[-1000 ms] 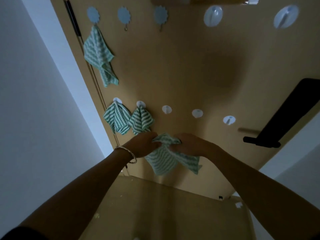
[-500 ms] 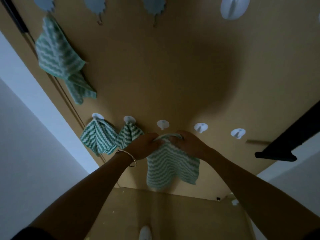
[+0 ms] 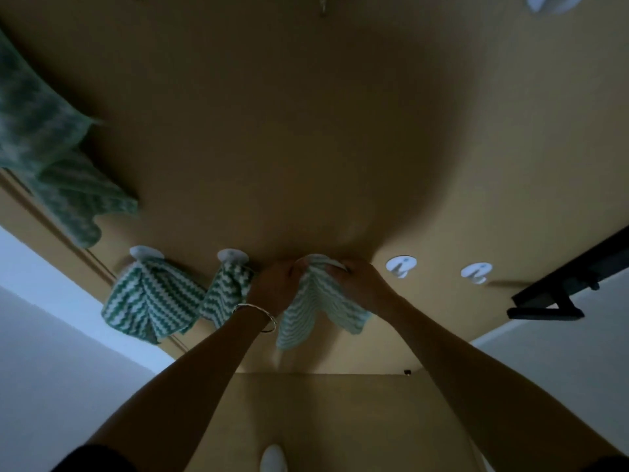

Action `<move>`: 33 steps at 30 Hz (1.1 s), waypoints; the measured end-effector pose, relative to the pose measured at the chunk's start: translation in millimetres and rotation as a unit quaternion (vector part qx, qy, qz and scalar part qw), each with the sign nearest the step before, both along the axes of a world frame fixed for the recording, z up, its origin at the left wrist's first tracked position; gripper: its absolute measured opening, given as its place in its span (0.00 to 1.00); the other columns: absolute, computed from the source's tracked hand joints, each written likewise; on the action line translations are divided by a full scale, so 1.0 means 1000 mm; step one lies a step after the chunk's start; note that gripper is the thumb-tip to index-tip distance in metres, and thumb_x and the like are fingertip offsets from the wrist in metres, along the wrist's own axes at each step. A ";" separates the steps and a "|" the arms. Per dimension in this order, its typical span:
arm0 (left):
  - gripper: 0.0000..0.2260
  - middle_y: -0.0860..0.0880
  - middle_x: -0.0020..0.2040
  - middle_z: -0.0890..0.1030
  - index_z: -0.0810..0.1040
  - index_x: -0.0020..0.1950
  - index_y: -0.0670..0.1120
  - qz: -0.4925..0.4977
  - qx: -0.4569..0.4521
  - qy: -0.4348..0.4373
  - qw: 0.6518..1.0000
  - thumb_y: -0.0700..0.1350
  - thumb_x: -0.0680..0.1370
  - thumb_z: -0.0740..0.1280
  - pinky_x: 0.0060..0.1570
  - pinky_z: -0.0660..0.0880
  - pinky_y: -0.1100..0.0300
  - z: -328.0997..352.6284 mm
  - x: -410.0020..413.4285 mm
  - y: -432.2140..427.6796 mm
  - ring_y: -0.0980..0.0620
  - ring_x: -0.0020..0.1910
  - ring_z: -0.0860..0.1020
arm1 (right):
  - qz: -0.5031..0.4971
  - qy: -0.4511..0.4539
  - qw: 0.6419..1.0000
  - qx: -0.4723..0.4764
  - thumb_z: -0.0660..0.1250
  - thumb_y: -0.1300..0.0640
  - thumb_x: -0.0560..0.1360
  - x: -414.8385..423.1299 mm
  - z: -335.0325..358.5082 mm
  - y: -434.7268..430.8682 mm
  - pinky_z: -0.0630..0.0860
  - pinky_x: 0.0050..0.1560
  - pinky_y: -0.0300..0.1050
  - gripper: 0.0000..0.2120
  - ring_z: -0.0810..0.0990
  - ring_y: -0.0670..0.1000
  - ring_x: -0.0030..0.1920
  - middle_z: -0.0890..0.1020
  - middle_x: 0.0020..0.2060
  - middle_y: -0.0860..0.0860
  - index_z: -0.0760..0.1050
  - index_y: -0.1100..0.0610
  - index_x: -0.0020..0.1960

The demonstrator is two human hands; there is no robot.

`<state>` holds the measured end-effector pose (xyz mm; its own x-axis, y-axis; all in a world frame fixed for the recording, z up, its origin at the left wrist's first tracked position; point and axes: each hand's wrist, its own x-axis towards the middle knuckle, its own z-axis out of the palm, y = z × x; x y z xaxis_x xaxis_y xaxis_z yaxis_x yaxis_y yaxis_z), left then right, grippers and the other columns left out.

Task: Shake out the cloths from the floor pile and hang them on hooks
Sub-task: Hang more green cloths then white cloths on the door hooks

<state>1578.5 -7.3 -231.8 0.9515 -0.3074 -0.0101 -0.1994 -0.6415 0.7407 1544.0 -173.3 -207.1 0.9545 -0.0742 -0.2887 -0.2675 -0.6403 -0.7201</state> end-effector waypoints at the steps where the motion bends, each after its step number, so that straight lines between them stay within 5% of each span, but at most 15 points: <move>1: 0.19 0.36 0.50 0.81 0.78 0.51 0.36 -0.008 0.005 -0.001 1.000 0.48 0.83 0.53 0.52 0.70 0.53 -0.004 0.001 -0.003 0.39 0.51 0.78 | -0.010 0.004 1.000 0.005 0.59 0.48 0.80 0.001 0.000 -0.001 0.72 0.46 0.45 0.14 0.79 0.50 0.43 0.81 0.42 0.53 0.78 0.56 0.48; 7: 0.18 0.39 0.52 0.80 0.76 0.56 0.38 0.029 0.062 0.023 0.997 0.49 0.82 0.54 0.52 0.72 0.53 -0.013 0.005 -0.016 0.41 0.52 0.77 | -0.046 0.055 0.997 0.035 0.56 0.48 0.81 0.005 -0.009 -0.001 0.69 0.49 0.42 0.15 0.77 0.51 0.49 0.80 0.47 0.52 0.77 0.55 0.58; 10: 0.12 0.41 0.40 0.82 0.71 0.55 0.38 -0.038 -0.024 0.034 0.998 0.41 0.76 0.55 0.33 0.77 0.61 -0.018 0.001 -0.011 0.44 0.36 0.82 | -0.053 0.088 0.995 0.017 0.55 0.47 0.81 0.006 -0.024 0.004 0.71 0.54 0.44 0.18 0.78 0.57 0.56 0.81 0.56 0.57 0.76 0.55 0.62; 12: 0.16 0.43 0.35 0.82 0.75 0.52 0.39 -0.090 0.001 0.010 0.996 0.42 0.69 0.55 0.23 0.75 0.63 -0.045 0.011 -0.006 0.47 0.28 0.81 | -0.061 0.115 0.991 0.027 0.55 0.48 0.81 0.004 -0.032 0.011 0.72 0.58 0.47 0.18 0.78 0.58 0.57 0.81 0.57 0.58 0.77 0.56 0.61; 16: 0.15 0.42 0.39 0.83 0.81 0.47 0.38 -0.078 0.057 -0.013 0.995 0.40 0.72 0.56 0.30 0.77 0.61 -0.041 0.003 -0.008 0.47 0.33 0.83 | -0.071 0.137 0.987 0.038 0.53 0.47 0.81 -0.003 -0.047 0.028 0.75 0.55 0.50 0.20 0.79 0.58 0.52 0.81 0.53 0.59 0.77 0.60 0.56; 19: 0.15 0.42 0.51 0.80 0.74 0.60 0.39 0.032 -0.022 0.044 0.998 0.43 0.81 0.53 0.51 0.74 0.56 -0.040 -0.001 -0.009 0.43 0.51 0.79 | -0.040 0.137 0.990 0.004 0.52 0.52 0.83 -0.011 -0.053 0.038 0.73 0.53 0.49 0.18 0.78 0.60 0.54 0.79 0.55 0.61 0.73 0.64 0.60; 21: 0.14 0.41 0.44 0.82 0.69 0.60 0.38 -0.018 -0.028 0.112 0.993 0.39 0.76 0.53 0.39 0.78 0.59 -0.049 -0.005 -0.009 0.44 0.41 0.82 | -0.043 0.138 0.990 -0.003 0.52 0.54 0.83 -0.014 -0.052 0.040 0.73 0.52 0.48 0.17 0.78 0.60 0.56 0.78 0.56 0.61 0.72 0.65 0.61; 23: 0.14 0.44 0.34 0.80 0.68 0.53 0.40 -0.062 0.001 0.041 0.997 0.40 0.69 0.53 0.25 0.74 0.64 -0.077 0.004 -0.005 0.48 0.29 0.80 | -0.046 0.138 0.989 -0.014 0.53 0.53 0.82 -0.014 -0.050 0.038 0.73 0.49 0.46 0.17 0.78 0.59 0.55 0.79 0.56 0.60 0.72 0.63 0.60; 26: 0.12 0.46 0.29 0.78 0.73 0.46 0.39 -0.094 0.046 -0.029 0.994 0.38 0.65 0.57 0.20 0.69 0.67 -0.068 -0.005 -0.008 0.51 0.25 0.77 | -0.028 0.128 0.990 -0.049 0.54 0.52 0.82 -0.017 -0.044 0.035 0.73 0.50 0.47 0.16 0.78 0.60 0.55 0.78 0.56 0.59 0.71 0.63 0.61; 29: 0.06 0.46 0.30 0.76 0.79 0.36 0.40 -0.082 0.099 -0.102 0.986 0.34 0.65 0.63 0.25 0.72 0.65 -0.068 -0.018 -0.010 0.51 0.26 0.76 | -0.027 0.112 0.991 -0.066 0.52 0.53 0.82 -0.028 -0.041 0.036 0.73 0.51 0.48 0.14 0.78 0.60 0.54 0.79 0.53 0.59 0.70 0.60 0.60; 33: 0.06 0.49 0.42 0.75 0.72 0.52 0.43 0.046 -0.066 0.058 0.995 0.42 0.82 0.56 0.41 0.70 0.60 -0.071 -0.046 -0.007 0.47 0.42 0.77 | -0.016 0.112 0.993 -0.037 0.57 0.52 0.80 -0.047 -0.045 0.044 0.78 0.52 0.55 0.14 0.81 0.61 0.51 0.81 0.53 0.60 0.68 0.59 0.61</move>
<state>1532.6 -14.7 -302.8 0.9704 -0.2252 -0.0866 -0.0527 -0.5481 0.8348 1497.5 -129.2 -251.9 0.8633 -0.1331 -0.4868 -0.4379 -0.6772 -0.5913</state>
